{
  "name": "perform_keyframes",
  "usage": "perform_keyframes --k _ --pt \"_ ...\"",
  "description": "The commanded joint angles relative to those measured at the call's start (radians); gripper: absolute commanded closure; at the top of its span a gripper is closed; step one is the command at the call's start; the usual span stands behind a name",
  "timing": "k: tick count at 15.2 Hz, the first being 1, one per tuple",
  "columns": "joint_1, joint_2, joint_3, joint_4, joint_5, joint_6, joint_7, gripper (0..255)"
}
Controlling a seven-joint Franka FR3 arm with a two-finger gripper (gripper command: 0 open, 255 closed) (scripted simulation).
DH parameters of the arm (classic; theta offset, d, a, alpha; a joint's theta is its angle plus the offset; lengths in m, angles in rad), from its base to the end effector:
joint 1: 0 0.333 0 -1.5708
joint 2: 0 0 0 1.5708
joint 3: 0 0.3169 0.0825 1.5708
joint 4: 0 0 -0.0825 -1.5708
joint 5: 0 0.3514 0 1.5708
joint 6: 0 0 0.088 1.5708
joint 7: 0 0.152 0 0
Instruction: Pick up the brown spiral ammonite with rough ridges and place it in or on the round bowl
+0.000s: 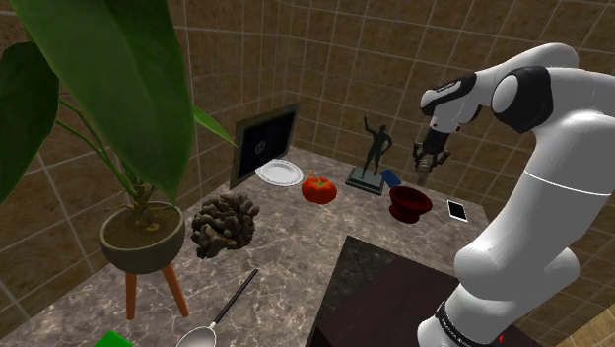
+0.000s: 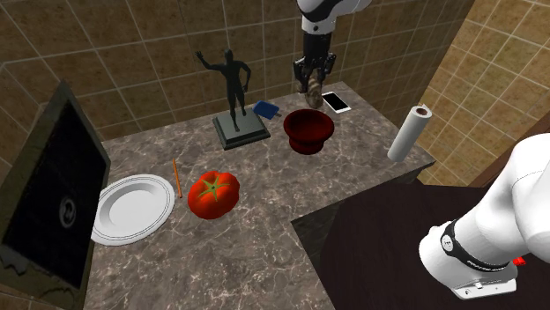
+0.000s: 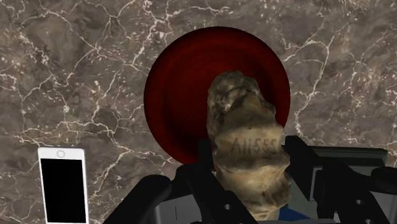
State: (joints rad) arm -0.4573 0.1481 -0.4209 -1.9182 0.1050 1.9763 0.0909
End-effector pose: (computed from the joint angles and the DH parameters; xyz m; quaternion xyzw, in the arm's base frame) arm 0.3641 -0.4129 0.3872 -0.8738 0.4845 0.0284 0.0304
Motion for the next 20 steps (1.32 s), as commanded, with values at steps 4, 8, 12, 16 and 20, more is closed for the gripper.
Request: perform_keyframes --k 4,8,12,16,20 --pt "-0.006 0.023 -0.001 -0.039 0.013 0.059 -0.019 255" --pt "-0.009 0.047 0.002 -0.066 0.027 0.107 -0.029 255" --pt "-0.012 0.075 0.006 -0.088 0.043 0.154 -0.041 255" --pt "-0.015 0.097 0.01 -0.103 0.056 0.188 -0.051 255" --pt "-0.015 0.097 0.01 -0.102 0.056 0.188 -0.051 255"
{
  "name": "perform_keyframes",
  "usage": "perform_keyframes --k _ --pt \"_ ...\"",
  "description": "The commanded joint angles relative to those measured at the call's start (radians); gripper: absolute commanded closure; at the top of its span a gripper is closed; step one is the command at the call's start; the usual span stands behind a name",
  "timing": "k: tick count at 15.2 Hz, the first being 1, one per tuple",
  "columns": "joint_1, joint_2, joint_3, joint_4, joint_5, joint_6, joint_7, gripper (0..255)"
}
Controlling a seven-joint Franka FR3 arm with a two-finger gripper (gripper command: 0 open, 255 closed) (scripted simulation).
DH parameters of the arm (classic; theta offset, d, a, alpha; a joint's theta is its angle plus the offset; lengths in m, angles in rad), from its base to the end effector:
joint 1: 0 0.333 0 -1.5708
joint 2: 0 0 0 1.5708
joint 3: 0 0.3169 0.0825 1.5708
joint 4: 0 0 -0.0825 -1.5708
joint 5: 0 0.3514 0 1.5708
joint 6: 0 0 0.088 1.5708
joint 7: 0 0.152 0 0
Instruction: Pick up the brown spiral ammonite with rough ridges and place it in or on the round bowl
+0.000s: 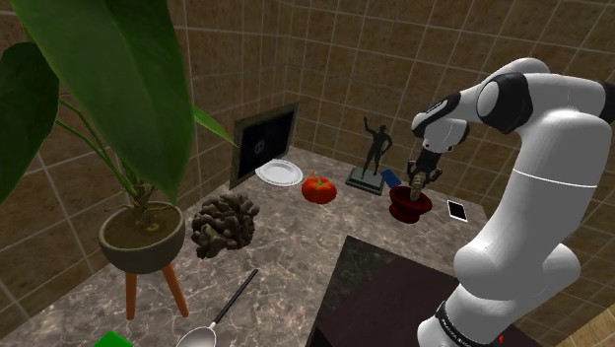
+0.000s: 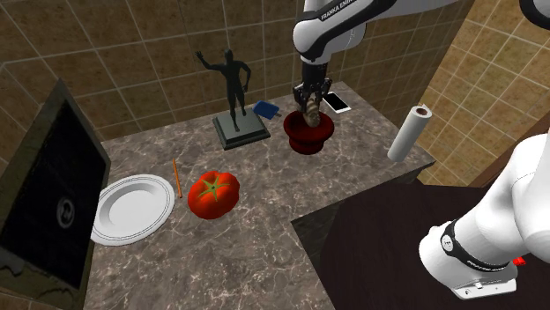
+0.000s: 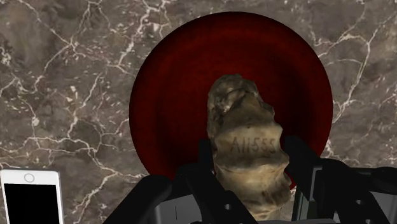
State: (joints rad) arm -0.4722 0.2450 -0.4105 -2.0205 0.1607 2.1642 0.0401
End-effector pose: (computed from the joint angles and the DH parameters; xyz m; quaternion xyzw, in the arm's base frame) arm 0.3636 -0.4169 0.3093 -0.8742 0.4838 0.0285 0.0304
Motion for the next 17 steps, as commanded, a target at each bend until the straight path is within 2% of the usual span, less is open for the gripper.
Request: perform_keyframes --k 1,3,4,9,13,17 --pt "0.0 0.0 0.0 0.0 0.0 0.001 0.0 255" --pt "0.0 0.0 0.0 0.0 0.0 0.001 0.0 255" --pt "0.0 0.0 0.0 0.0 0.0 0.001 0.0 0" --pt "0.0 0.0 0.0 0.0 0.0 0.001 0.0 0" --pt "0.004 -0.054 -0.011 0.067 -0.033 -0.115 0.022 0" --pt "0.004 -0.054 -0.011 0.067 -0.033 -0.115 0.022 0"
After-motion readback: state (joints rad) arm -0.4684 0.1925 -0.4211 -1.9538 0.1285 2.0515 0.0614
